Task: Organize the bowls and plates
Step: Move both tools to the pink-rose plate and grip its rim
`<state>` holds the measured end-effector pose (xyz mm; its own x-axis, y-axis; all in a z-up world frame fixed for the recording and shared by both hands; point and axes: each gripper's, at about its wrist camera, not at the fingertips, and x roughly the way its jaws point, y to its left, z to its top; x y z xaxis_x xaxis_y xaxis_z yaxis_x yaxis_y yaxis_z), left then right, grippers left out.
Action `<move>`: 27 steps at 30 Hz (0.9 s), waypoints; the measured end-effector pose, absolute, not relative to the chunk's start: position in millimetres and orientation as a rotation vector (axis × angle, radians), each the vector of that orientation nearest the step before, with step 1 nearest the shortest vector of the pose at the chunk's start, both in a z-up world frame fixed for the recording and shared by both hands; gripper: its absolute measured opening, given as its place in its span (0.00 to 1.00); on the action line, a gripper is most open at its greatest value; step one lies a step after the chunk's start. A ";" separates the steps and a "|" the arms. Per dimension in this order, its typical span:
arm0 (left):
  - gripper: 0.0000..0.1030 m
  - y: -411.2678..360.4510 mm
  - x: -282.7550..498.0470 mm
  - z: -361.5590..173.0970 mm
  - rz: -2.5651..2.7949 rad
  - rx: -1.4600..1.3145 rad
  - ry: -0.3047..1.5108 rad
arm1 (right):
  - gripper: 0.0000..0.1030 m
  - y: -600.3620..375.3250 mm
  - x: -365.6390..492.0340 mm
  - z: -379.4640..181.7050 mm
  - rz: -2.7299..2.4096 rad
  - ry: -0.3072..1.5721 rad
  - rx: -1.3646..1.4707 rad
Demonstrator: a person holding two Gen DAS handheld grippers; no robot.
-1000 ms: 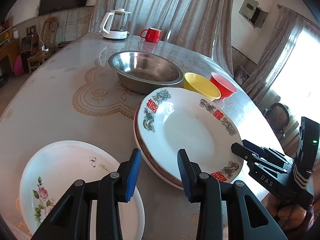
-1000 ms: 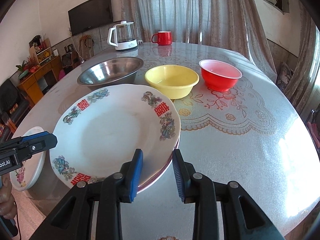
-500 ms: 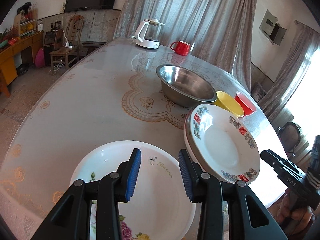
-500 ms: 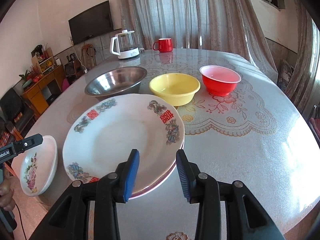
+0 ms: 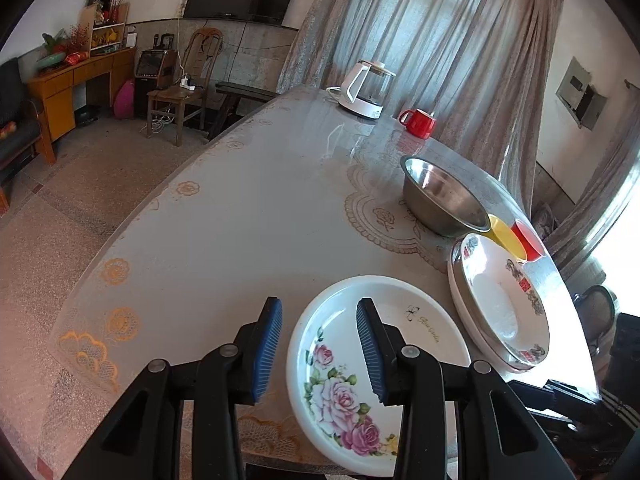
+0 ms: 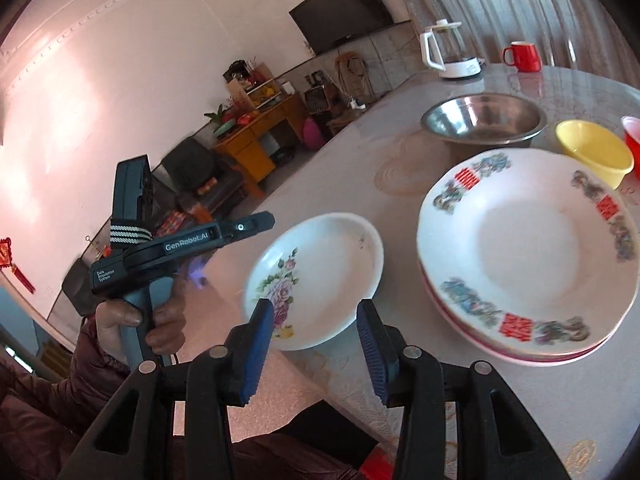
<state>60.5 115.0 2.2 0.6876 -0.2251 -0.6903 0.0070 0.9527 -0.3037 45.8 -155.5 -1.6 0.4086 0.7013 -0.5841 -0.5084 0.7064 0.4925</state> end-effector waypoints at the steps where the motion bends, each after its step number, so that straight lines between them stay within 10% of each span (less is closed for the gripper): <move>1: 0.38 118.3 58.0 -0.1 -0.131 -0.288 0.804 | 0.42 -148.9 48.3 -8.4 0.769 0.882 0.256; 13: 0.40 114.3 42.6 -24.4 -0.153 -0.221 0.817 | 0.46 -122.2 72.1 -35.3 0.693 0.931 0.212; 17: 0.21 104.3 42.9 -37.9 -0.157 -0.187 0.865 | 0.41 -127.3 75.0 -39.3 0.682 0.931 0.222; 27: 0.19 104.0 43.0 -38.8 -0.161 -0.227 0.857 | 0.37 -137.0 83.3 -54.2 0.715 0.957 0.350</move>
<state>43.0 104.0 -38.8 0.6446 -0.2308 -0.7289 0.0494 0.9639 -0.2616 83.3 -137.0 -54.2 0.3744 0.6912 -0.6182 -0.3971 0.7219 0.5667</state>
